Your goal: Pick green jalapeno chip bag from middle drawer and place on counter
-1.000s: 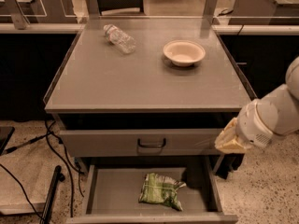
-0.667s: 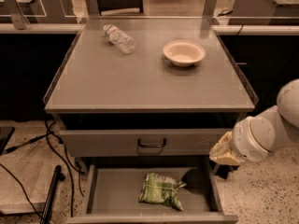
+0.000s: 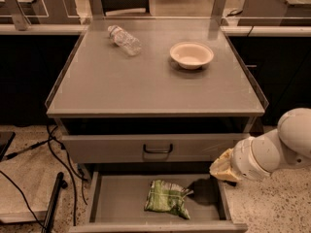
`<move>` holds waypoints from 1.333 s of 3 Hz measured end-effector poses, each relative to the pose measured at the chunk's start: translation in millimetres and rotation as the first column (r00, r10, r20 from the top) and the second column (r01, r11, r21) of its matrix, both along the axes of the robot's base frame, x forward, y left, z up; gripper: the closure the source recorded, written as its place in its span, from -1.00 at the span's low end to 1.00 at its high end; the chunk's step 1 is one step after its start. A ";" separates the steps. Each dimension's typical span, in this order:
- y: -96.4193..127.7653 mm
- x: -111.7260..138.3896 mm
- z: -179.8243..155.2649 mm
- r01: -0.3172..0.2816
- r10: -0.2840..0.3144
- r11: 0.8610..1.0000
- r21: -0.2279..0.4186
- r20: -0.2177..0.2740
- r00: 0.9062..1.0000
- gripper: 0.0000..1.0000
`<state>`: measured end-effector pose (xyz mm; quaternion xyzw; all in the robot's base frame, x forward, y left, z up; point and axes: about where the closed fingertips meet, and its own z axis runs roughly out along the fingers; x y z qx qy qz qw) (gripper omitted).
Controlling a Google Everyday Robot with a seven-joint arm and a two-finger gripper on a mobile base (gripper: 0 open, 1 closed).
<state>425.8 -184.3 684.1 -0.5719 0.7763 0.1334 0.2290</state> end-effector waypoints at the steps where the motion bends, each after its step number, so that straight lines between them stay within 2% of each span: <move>1: -1.6 0.6 -30.5 -0.005 0.005 1.000 0.004 -0.006 1.000 1.00; 3: 27.2 -2.7 -113.4 -0.035 0.038 0.994 0.103 -0.027 0.999 1.00; 4: 47.6 -3.7 -153.1 -0.046 0.054 0.985 0.168 -0.039 0.998 1.00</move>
Offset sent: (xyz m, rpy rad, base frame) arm -0.0015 0.0223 -0.1284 0.1074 0.0150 0.0315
